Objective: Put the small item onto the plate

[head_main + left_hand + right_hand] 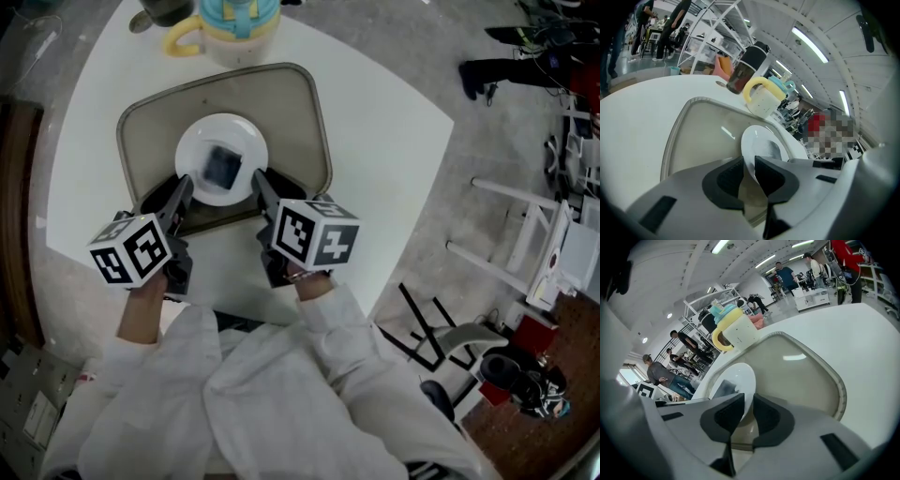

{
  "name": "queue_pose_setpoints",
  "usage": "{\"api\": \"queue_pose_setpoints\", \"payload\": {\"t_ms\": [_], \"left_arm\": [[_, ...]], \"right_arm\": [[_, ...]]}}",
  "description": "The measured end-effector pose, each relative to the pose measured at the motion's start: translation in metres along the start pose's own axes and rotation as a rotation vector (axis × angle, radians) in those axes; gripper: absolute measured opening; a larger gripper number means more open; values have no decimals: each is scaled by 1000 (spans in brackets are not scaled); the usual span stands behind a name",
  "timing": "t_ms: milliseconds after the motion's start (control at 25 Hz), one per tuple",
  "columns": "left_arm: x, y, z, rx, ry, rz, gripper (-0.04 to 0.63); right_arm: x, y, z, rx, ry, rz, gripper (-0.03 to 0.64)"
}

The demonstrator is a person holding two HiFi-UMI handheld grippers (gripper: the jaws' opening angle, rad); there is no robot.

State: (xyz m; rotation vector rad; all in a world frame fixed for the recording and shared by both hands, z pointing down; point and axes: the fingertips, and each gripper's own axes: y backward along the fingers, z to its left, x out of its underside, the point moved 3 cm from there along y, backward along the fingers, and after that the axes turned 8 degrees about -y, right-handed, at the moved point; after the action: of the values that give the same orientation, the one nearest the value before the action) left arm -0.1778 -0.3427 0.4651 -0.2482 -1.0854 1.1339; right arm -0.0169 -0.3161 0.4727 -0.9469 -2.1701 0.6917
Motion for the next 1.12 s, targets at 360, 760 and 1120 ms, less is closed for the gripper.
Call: {"api": "queue_pose_setpoints", "payload": {"t_ms": [360,760,1120], "left_arm": [[1,-5,-3,-10,-11,16,77],[2,-8,-3,-20,-28,23,77],[5,-5,-2,-40,-23,15,79]], "right_arm": [[-3,-1,-4,13,5,5,60],[-2,-6,-4,54,57,24,61],[2,-4,-3,62,126,24,61]]}}
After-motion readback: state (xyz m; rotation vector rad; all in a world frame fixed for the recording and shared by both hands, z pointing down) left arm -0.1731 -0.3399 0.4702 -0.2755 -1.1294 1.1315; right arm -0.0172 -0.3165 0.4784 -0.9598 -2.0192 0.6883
